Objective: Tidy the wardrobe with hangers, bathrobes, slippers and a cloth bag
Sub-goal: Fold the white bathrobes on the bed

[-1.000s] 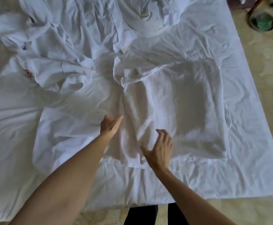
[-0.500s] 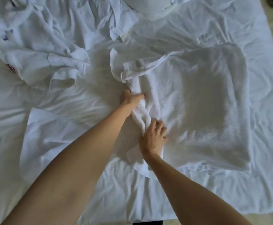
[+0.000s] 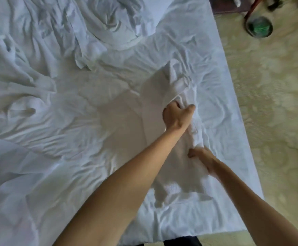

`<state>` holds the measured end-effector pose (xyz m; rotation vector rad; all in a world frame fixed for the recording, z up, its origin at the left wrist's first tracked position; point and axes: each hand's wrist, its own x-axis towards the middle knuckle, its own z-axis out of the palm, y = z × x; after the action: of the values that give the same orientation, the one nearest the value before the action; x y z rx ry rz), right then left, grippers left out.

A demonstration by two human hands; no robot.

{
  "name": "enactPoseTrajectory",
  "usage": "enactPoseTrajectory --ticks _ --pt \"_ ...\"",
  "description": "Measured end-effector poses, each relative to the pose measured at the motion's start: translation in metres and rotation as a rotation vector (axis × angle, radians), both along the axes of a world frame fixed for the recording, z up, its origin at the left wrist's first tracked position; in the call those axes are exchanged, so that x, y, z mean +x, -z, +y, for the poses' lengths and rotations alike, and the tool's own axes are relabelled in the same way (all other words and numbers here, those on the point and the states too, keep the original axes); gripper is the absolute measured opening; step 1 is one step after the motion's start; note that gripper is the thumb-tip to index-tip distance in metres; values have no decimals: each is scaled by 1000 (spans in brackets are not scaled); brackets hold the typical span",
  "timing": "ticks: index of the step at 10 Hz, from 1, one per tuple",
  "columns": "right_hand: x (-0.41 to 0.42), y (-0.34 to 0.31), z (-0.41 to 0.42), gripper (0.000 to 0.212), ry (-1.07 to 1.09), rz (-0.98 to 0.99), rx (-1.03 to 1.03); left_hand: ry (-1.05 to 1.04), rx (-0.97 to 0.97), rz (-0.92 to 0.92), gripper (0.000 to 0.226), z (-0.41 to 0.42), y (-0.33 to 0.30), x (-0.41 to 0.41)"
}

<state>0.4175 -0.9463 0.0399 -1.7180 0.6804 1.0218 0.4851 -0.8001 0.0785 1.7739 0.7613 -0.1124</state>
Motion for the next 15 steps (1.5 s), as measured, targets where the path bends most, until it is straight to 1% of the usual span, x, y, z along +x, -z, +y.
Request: enactPoseTrajectory --ticks 1,2,3,4,5,6,7,8,9,10,11,12,13,14,15 --pt "17 24 -41 53 -24 15 -16 33 11 58 28 -49 23 25" --pt "26 51 -61 33 -87 -55 -33 58 153 133 30 -76 48 37" --pt "35 67 -72 29 -225 -91 -18 61 294 178 37 -84 63 38" --pt "49 70 -85 56 -393 -196 -29 116 287 134 40 -81 64 25" --pt "76 53 -92 87 -252 -267 2 265 331 103 53 -64 47 -7" --pt "123 32 -76 108 -153 -403 54 88 467 -38 43 -23 31 -16" --pt "179 25 -41 126 -200 -432 115 -227 432 18 45 39 59 20" --pt "224 37 -4 139 -311 -364 147 -276 73 260 89 88 94 62" --pt "247 64 19 145 -385 -292 80 -224 -268 375 109 113 116 83" --pt "260 80 23 109 -476 -277 51 -159 -414 346 80 115 116 93" --pt "263 76 22 60 -533 -344 98 -176 -361 278 48 118 108 90" --pt "245 55 13 61 -488 -563 157 -157 -265 144 32 115 85 68" --pt "204 24 -11 61 -579 -929 122 26 -79 -26 28 105 40 20" --pt "146 -11 -49 50 -824 -1168 75 389 176 -143 40 86 4 -45" --pt "96 -5 -93 30 -1000 -1220 -47 765 631 -401 31 63 5 -107"
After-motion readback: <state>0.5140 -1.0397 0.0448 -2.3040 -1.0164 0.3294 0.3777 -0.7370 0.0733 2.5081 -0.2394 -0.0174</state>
